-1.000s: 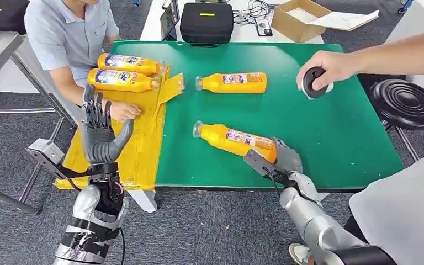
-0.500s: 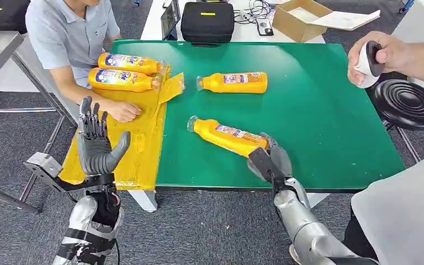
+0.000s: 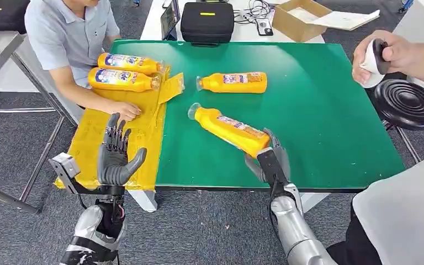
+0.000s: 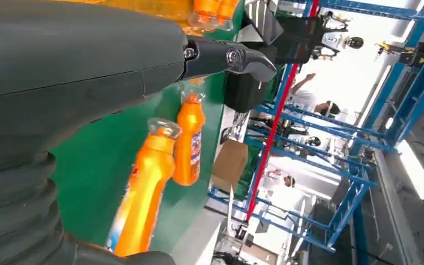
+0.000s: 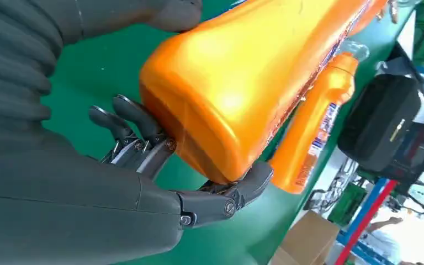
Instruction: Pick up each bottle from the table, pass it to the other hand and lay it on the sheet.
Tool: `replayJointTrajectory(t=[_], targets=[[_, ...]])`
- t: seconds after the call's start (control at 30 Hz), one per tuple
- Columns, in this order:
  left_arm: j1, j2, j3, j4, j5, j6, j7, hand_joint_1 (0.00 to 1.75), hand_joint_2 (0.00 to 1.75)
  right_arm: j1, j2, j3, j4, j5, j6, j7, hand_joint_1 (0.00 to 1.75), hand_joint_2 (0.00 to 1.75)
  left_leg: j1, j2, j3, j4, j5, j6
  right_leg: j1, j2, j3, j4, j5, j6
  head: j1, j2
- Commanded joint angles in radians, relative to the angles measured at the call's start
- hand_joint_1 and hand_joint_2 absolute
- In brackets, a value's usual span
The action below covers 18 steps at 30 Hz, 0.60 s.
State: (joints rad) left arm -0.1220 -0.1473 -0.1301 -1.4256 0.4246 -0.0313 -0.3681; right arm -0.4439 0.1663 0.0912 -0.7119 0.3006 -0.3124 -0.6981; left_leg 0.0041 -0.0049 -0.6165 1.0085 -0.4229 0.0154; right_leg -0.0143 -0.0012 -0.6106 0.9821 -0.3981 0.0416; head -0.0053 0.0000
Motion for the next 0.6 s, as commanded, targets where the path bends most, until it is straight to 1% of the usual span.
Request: replayJointTrajectory(t=[0.03, 0.17, 0.2, 0.23, 0.27, 0.33, 0.4, 0.43, 0.47, 0.5, 0.53, 0.6], targets=[[-0.039, 0.034, -0.014, 0.066, 0.005, 0.007, 0.006, 0.00, 1.75, -0.012, -0.023, 0.056, -0.024, -0.031, -0.018, 0.000, 1.75, 1.75, 0.001, 0.000, 0.007, 0.000, -0.003, -0.001, 0.001, 0.000, 0.007, 0.000, -0.003, -0.002, 0.000, 0.000], [-0.039, 0.027, -0.013, 0.063, -0.012, 0.030, -0.004, 0.00, 1.75, 0.005, -0.022, 0.074, -0.064, -0.057, -0.012, 0.000, 1.75, 1.75, 0.000, 0.000, 0.006, 0.000, -0.003, -0.001, 0.001, -0.001, 0.006, 0.000, -0.003, -0.002, 0.000, 0.000], [-0.045, 0.016, -0.013, 0.090, -0.009, 0.046, 0.016, 0.00, 1.75, 0.011, -0.022, 0.083, -0.080, -0.065, -0.016, 0.000, 1.75, 1.75, 0.000, -0.001, 0.004, -0.001, -0.001, -0.001, 0.000, -0.001, 0.004, 0.000, -0.002, -0.002, 0.000, 0.000], [-0.050, 0.000, -0.013, 0.132, 0.028, 0.042, 0.068, 0.00, 1.75, 0.014, -0.018, 0.086, -0.092, -0.075, -0.015, 0.000, 1.75, 1.75, 0.000, 0.000, 0.006, 0.000, -0.003, -0.001, 0.001, -0.001, 0.006, 0.000, -0.003, -0.002, 0.000, 0.000], [-0.054, -0.009, -0.020, 0.172, 0.061, 0.031, 0.111, 0.00, 1.75, 0.018, -0.016, 0.089, -0.099, -0.080, -0.021, 0.000, 1.75, 1.75, 0.000, -0.001, 0.004, -0.001, -0.001, -0.001, 0.000, -0.001, 0.004, 0.000, -0.002, -0.001, 0.000, 0.000], [-0.058, -0.019, -0.037, 0.236, 0.087, 0.020, 0.108, 0.00, 1.75, 0.020, -0.013, 0.095, -0.104, -0.086, -0.023, 0.000, 1.75, 1.75, 0.000, -0.001, 0.005, -0.001, -0.001, -0.001, 0.000, -0.001, 0.005, -0.001, -0.002, -0.001, 0.000, 0.000], [-0.056, -0.026, -0.057, 0.287, 0.144, -0.007, 0.146, 0.00, 1.75, 0.027, -0.012, 0.108, -0.130, -0.091, -0.019, 0.000, 1.75, 1.75, 0.000, -0.002, 0.008, -0.001, -0.002, -0.001, 0.000, -0.002, 0.009, -0.001, -0.003, -0.002, 0.000, 0.000], [-0.055, -0.027, -0.062, 0.292, 0.146, -0.008, 0.145, 0.00, 1.75, 0.026, -0.011, 0.109, -0.129, -0.091, -0.020, 0.000, 1.75, 1.75, 0.000, -0.001, 0.004, -0.001, -0.001, -0.001, 0.000, -0.001, 0.005, -0.001, -0.001, -0.001, 0.000, 0.000], [-0.053, -0.029, -0.069, 0.301, 0.173, -0.018, 0.162, 0.00, 1.75, 0.031, -0.012, 0.112, -0.149, -0.099, -0.015, 0.000, 1.75, 1.75, 0.000, -0.001, 0.007, -0.001, -0.002, -0.001, 0.000, -0.002, 0.007, -0.001, -0.002, -0.002, 0.000, 0.000], [-0.049, -0.035, -0.079, 0.306, 0.180, -0.025, 0.171, 0.00, 1.75, 0.033, -0.010, 0.113, -0.157, -0.103, -0.013, 0.000, 1.75, 1.75, 0.000, -0.001, 0.005, -0.001, -0.002, -0.001, 0.000, -0.001, 0.005, -0.001, -0.002, -0.001, 0.000, 0.000], [-0.047, -0.037, -0.082, 0.307, 0.179, -0.025, 0.171, 0.00, 1.75, 0.034, -0.009, 0.114, -0.157, -0.103, -0.013, 0.000, 1.75, 1.75, 0.000, 0.000, 0.007, -0.001, -0.002, -0.001, 0.000, 0.000, 0.007, -0.001, -0.002, -0.002, 0.000, 0.000], [-0.043, -0.032, -0.121, 0.316, 0.200, -0.042, 0.204, 0.00, 1.75, 0.043, -0.011, 0.120, -0.190, -0.108, -0.012, 0.000, 1.75, 1.75, 0.000, -0.001, 0.002, -0.001, -0.001, 0.000, 0.000, -0.001, 0.002, -0.001, -0.001, -0.001, 0.000, 0.000]])
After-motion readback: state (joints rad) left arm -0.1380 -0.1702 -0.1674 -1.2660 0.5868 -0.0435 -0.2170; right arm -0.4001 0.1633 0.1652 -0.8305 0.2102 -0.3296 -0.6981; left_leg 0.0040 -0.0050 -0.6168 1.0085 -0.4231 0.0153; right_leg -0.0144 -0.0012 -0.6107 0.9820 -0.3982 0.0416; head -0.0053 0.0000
